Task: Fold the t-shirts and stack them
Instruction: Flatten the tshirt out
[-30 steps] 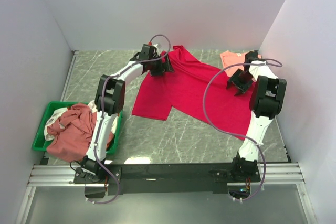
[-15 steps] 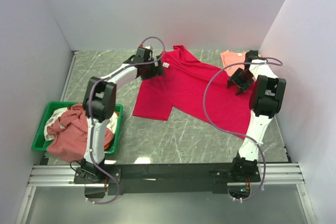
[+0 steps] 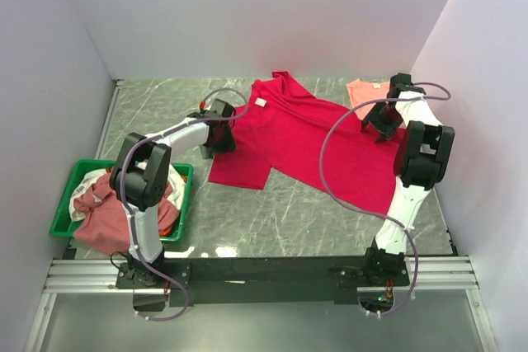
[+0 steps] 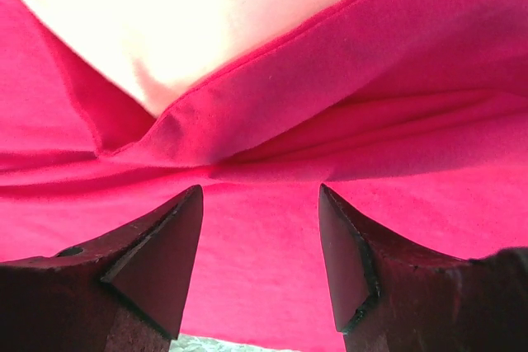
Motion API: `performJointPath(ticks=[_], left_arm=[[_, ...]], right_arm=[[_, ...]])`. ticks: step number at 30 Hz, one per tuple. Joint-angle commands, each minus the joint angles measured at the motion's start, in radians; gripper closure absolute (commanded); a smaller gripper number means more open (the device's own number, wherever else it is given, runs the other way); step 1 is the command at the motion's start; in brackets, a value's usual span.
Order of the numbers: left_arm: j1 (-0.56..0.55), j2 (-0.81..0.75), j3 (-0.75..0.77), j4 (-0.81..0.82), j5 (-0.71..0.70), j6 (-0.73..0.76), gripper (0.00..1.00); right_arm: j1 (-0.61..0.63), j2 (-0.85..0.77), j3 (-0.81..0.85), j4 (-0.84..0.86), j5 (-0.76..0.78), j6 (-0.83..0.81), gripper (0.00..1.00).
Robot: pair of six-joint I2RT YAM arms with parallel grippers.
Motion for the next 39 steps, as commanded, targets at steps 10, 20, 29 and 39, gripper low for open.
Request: performJointPath(ticks=[10,20,29,39], left_arm=[[-0.047,-0.143,-0.106,-0.117,-0.089,-0.101,0.41],[-0.052,-0.184,-0.169,-0.143,-0.129,-0.153,0.41],[-0.052,-0.204,-0.227,-0.145,-0.113,-0.164,0.43],[-0.052,-0.154,-0.255,-0.09,-0.067,-0.136,0.49]], right_arm=[[-0.007,-0.11,-0.064,0.036,0.002,-0.015,0.35],[-0.007,-0.135,-0.114,0.049,0.003,-0.021,0.35],[-0.007,-0.138,-0.114,0.048,0.005,-0.023,0.35],[-0.007,-0.159,-0.15,0.063,0.005,-0.02,0.35]])
